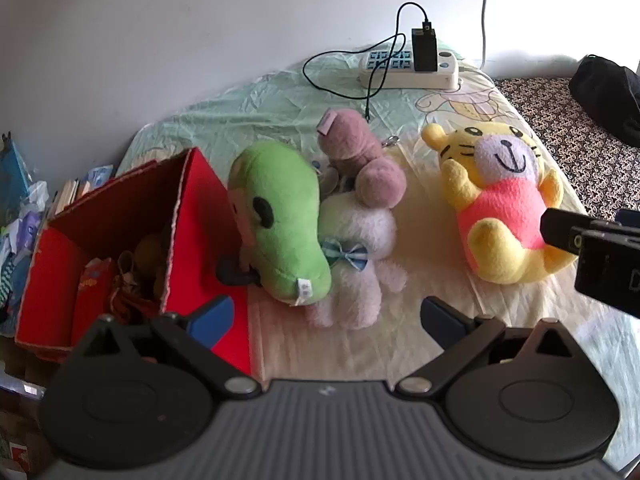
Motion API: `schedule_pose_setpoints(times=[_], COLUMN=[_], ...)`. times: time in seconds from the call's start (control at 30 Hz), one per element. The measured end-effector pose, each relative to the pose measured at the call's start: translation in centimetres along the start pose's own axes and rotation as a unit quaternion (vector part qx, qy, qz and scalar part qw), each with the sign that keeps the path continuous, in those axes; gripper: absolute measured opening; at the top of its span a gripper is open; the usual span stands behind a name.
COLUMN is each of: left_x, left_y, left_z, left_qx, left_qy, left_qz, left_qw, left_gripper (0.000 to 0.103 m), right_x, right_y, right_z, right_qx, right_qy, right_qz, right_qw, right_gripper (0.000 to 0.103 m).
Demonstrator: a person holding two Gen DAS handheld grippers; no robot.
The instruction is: Organize objects
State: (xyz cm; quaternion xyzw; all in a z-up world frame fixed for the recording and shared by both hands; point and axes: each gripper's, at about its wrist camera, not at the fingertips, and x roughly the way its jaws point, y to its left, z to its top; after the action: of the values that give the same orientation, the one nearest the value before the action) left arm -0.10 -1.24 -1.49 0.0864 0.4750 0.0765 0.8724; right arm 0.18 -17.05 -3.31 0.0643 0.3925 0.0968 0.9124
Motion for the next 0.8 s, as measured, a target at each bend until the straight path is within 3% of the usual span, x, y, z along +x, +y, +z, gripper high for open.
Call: schedule_pose_setpoints(times=[0.8], left_x=[0.3], left_y=[1.1], left_z=[-0.5], left_qx=[0.002], left_qy=[-0.001], left_qz=[-0.008], left_qw=[1.0000], left_gripper=[0.101], right_x=[-0.2], right_y=[1.4], right_z=[-1.2], right_qx=[0.007], right_qy=[0.007], right_qz=[-0.002], right_qw=[1.000], right_gripper=[0.070])
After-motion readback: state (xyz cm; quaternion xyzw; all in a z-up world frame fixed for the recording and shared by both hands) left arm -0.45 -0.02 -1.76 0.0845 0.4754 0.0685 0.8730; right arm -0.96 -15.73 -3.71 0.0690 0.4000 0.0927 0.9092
